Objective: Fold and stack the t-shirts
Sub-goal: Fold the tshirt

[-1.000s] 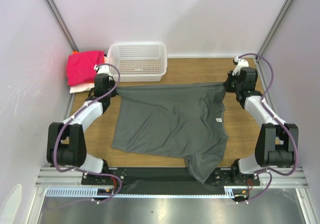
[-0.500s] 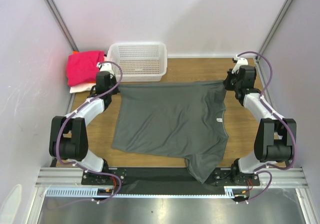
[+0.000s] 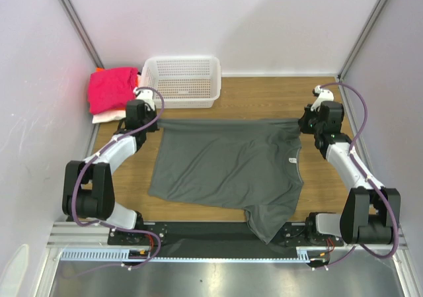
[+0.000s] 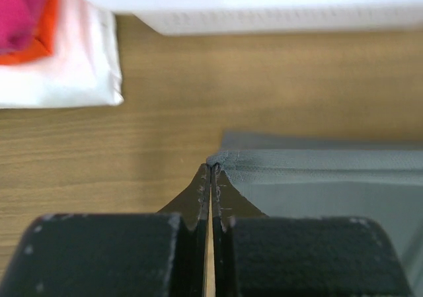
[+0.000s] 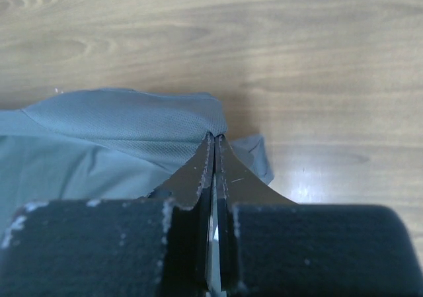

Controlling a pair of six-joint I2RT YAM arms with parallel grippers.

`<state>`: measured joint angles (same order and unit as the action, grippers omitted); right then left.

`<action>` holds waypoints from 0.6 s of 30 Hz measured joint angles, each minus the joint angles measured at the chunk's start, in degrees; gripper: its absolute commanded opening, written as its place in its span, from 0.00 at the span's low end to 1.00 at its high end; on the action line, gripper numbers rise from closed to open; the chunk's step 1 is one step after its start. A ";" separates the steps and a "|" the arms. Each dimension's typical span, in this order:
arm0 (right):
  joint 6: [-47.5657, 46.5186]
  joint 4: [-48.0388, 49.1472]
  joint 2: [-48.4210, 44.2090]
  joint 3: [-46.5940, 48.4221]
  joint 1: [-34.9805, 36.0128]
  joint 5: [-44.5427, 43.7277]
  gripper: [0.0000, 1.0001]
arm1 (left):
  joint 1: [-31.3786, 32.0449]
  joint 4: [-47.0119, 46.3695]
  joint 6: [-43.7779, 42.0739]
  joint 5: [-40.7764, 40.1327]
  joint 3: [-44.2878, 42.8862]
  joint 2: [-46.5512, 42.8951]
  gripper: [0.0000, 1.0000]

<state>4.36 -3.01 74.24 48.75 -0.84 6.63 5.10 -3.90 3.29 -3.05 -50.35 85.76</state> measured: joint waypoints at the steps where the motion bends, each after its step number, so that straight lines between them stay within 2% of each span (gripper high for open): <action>1: 0.17 -0.28 -0.87 -0.90 0.00 -0.15 0.00 | -0.04 0.46 -0.85 1.05 0.94 -0.79 0.00; 10: 3.21 -4.76 -8.81 -8.76 0.00 -1.25 0.00 | -0.04 5.35 -12.79 9.01 5.99 -5.33 0.00; 18: 7.91 -8.17 -14.12 -10.51 1.55 -3.39 0.00 | -0.04 7.63 -18.14 11.43 8.35 -6.97 0.00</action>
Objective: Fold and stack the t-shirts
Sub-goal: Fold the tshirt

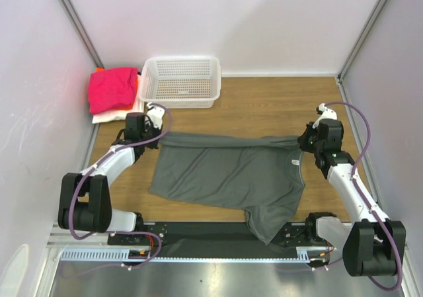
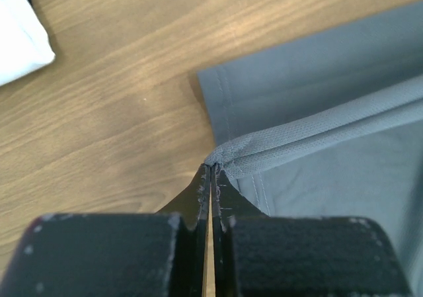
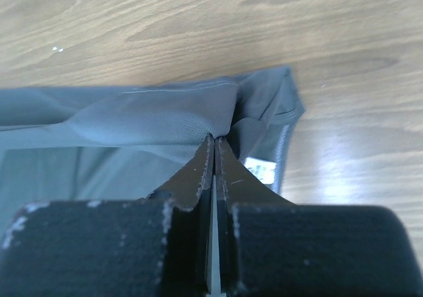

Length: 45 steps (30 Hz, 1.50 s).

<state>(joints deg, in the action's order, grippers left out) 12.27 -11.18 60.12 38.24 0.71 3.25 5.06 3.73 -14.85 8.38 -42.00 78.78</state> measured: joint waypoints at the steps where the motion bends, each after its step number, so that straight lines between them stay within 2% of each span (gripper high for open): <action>1: 0.90 -0.17 -0.50 -0.28 0.59 -0.39 0.00 | 0.00 0.09 -0.37 0.22 0.37 -0.31 0.00; 13: 7.74 -5.79 -6.23 -4.37 5.84 -7.15 0.00 | 0.00 -0.26 -3.96 0.81 6.99 -7.41 0.00; 22: 11.61 -10.21 -15.30 -8.66 6.21 -12.02 0.00 | 0.00 -1.07 -4.72 0.48 10.14 -9.51 0.00; 32: 12.37 -11.45 -14.51 -8.68 6.19 -12.87 0.00 | 0.00 -1.51 -4.72 0.20 10.12 -7.52 0.00; 33: 12.50 -11.58 -14.47 -8.68 6.19 -12.90 0.01 | 0.00 -1.51 -4.72 0.20 10.12 -7.52 0.04; 35: 12.79 -11.76 -14.47 -8.68 6.19 -12.83 0.17 | 0.00 -1.51 -4.70 0.20 10.05 -7.52 0.15; 36: 12.96 -11.76 -14.47 -8.68 6.19 -12.76 0.44 | 0.00 -1.44 -4.66 0.28 9.99 -7.54 0.35; 37: 13.22 -11.78 -14.56 -8.68 6.19 -12.57 0.58 | 0.00 -1.27 -5.03 0.37 9.81 -7.54 0.48; 38: 13.14 -11.87 -14.75 -8.68 6.14 -12.26 0.67 | -0.02 -0.72 -4.81 0.46 9.46 -7.54 0.70; 39: 13.25 -12.00 -15.02 -8.66 6.14 -12.04 0.79 | -0.04 0.00 -4.76 0.61 8.85 -7.61 0.81; 42: 12.83 -13.05 -16.50 -8.13 6.14 -11.34 0.96 | -0.09 2.32 -4.22 0.90 6.47 -8.20 0.83; 45: 12.59 -14.08 -17.70 -5.84 6.14 -10.95 0.98 | -0.11 3.67 -3.76 0.87 4.11 -9.66 0.86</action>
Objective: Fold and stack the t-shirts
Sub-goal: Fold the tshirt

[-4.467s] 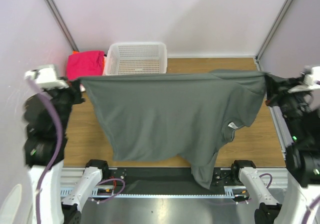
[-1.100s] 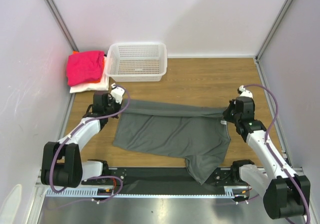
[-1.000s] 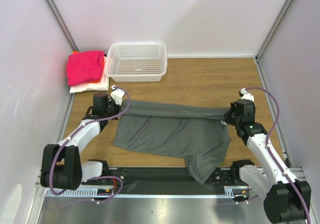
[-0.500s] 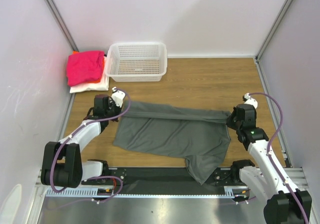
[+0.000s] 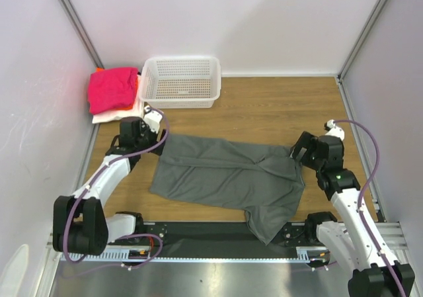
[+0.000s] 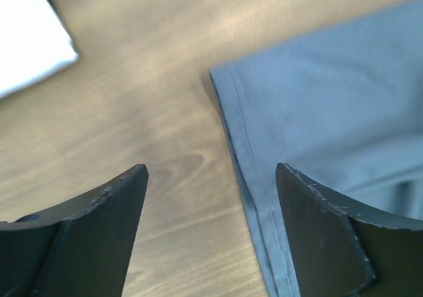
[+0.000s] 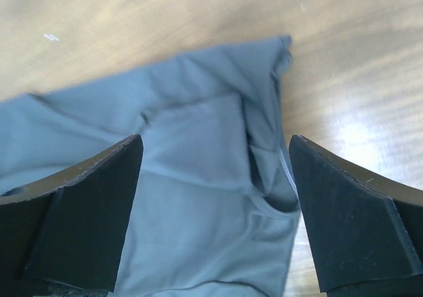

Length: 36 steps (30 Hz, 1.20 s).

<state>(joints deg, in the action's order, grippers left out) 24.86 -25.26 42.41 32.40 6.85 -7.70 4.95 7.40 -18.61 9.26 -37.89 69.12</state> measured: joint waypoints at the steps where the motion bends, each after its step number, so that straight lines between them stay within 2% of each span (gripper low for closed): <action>1: -0.02 -0.09 0.02 1.05 -0.02 0.04 0.98 | 0.00 0.07 0.57 -0.09 -0.66 -0.70 0.86; 5: 0.33 1.20 3.43 4.61 -0.11 0.24 0.96 | 0.00 -0.85 6.19 0.07 -3.80 -2.05 0.84; 8: 1.62 3.76 9.81 6.01 -0.11 0.63 0.92 | 0.13 -1.88 13.18 0.20 -7.48 0.26 0.77; 13: 3.89 5.86 23.06 6.56 -0.02 0.81 0.79 | 1.22 -1.62 26.01 -0.09 -14.64 10.71 0.58; 17: 4.72 6.82 29.70 7.69 0.17 0.96 0.74 | 4.55 1.07 33.62 -1.97 -14.69 16.50 0.40; 19: 4.94 7.89 31.63 7.87 0.20 1.09 0.69 | 6.67 2.16 35.74 -3.48 -14.19 17.29 0.37; 21: 4.98 8.55 33.27 8.22 0.22 1.09 0.65 | 8.76 2.67 37.83 -5.44 -13.55 17.40 0.36; 24: 5.05 9.75 36.26 9.35 0.22 1.09 0.64 | 10.60 2.78 40.41 -8.61 -13.03 17.92 0.38; 30: 4.52 11.63 42.97 12.92 0.22 1.09 0.63 | 10.58 3.58 43.60 -15.80 -12.37 20.28 0.46; 36: 3.65 12.39 47.67 16.24 0.22 1.18 0.64 | 10.56 3.87 42.53 -20.41 -12.37 22.86 0.51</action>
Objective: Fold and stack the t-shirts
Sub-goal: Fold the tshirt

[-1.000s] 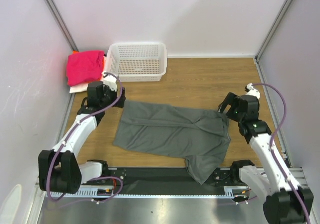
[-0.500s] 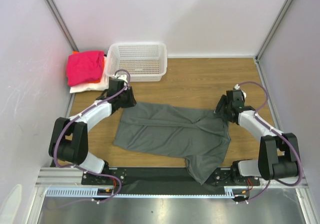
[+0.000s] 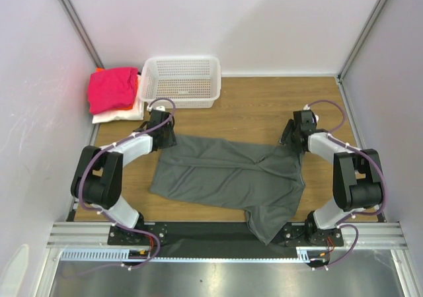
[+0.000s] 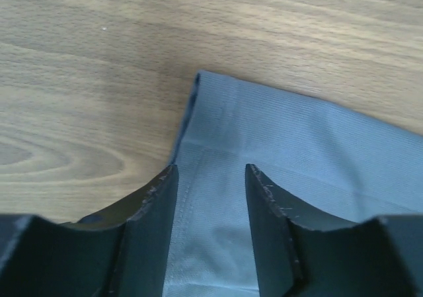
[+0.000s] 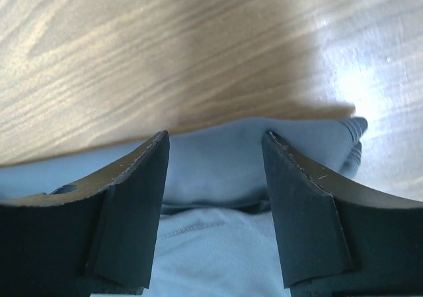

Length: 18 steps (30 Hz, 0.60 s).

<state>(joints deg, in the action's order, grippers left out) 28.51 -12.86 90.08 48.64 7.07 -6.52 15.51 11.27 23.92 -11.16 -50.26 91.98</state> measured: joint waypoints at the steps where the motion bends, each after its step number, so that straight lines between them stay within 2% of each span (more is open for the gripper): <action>1: -0.09 0.20 0.31 0.22 0.00 0.02 0.64 | -0.04 0.00 -0.20 -0.55 0.00 0.33 0.52; 11: -1.40 1.22 3.74 1.86 -0.68 0.90 0.63 | -1.66 -0.96 -0.48 -0.68 -0.98 4.24 0.51; 18: -2.19 1.64 5.38 3.45 -1.60 1.36 0.62 | -1.66 -3.80 -0.55 -0.48 -3.19 6.54 0.44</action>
<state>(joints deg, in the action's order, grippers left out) 26.33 -11.22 95.46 52.10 5.48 -5.17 13.85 7.46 23.38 -11.64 -53.45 98.52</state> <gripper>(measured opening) 0.627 0.468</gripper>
